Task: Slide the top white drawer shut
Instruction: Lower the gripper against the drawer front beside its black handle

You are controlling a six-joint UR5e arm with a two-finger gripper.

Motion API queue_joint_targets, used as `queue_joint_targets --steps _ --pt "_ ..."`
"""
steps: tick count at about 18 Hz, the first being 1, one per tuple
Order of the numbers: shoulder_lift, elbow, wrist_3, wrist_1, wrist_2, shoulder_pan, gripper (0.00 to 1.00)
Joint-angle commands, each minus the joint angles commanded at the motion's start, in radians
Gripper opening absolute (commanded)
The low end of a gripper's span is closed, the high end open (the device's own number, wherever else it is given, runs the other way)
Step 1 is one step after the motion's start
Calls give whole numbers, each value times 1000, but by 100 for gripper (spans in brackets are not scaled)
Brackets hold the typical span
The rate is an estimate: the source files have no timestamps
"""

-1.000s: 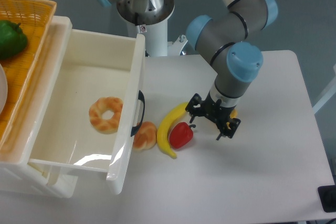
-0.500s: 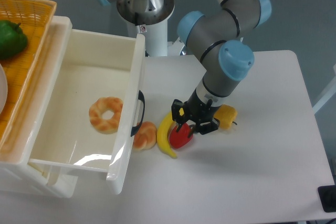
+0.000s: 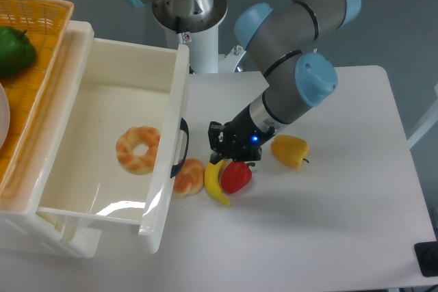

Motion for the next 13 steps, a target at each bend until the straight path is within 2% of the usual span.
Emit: queue_joint_targets --steps 13 --pt "18 -8 -43 -2 -22 -25 4"
